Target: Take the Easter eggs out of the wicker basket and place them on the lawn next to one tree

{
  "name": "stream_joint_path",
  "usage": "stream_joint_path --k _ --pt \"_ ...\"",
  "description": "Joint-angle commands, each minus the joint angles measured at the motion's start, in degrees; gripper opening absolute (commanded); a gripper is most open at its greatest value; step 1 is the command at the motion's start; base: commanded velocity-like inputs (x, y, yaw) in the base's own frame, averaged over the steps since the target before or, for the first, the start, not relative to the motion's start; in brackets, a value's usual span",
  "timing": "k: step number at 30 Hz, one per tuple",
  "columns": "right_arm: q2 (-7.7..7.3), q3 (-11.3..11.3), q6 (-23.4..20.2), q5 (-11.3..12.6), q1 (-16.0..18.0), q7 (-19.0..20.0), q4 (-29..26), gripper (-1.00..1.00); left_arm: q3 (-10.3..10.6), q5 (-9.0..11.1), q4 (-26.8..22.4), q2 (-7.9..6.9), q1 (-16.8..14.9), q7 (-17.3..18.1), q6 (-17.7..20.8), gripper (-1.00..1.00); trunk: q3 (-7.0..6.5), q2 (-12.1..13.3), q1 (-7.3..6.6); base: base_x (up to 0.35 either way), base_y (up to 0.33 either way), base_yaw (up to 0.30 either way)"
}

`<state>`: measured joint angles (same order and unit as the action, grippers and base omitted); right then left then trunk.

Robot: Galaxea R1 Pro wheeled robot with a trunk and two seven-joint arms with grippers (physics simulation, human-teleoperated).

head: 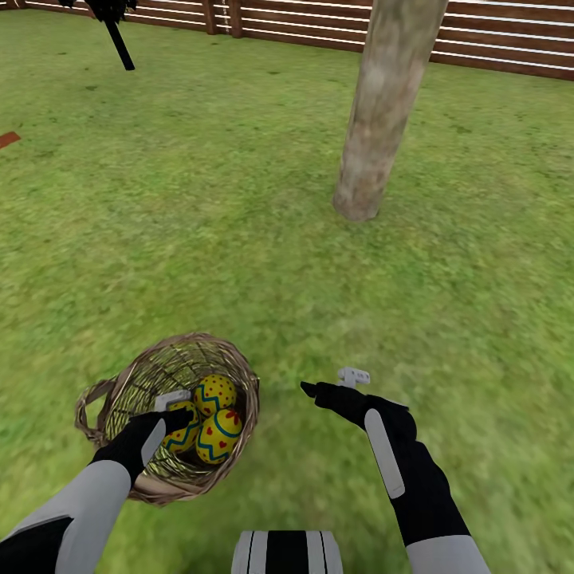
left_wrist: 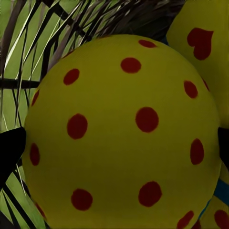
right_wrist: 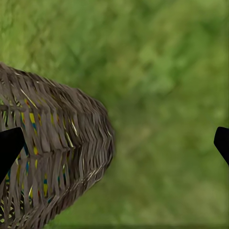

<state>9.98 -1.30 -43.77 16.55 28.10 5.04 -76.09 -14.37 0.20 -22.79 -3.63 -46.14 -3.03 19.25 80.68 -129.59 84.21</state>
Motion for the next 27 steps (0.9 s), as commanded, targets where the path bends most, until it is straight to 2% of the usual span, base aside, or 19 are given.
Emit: stream_joint_path --k 1,27 --pt "0.02 0.1 -0.3 -0.3 0.0 0.3 0.0 1.00 -0.2 0.0 -0.1 0.03 0.0 -0.1 0.3 -1.00 0.03 0.0 -0.01 0.000 0.000 0.000" --pt "0.02 0.0 -0.3 -0.3 0.0 0.3 0.0 1.00 -0.2 0.1 -0.1 -0.06 0.0 0.0 0.4 -1.00 0.03 0.0 -0.01 0.000 0.000 0.000"
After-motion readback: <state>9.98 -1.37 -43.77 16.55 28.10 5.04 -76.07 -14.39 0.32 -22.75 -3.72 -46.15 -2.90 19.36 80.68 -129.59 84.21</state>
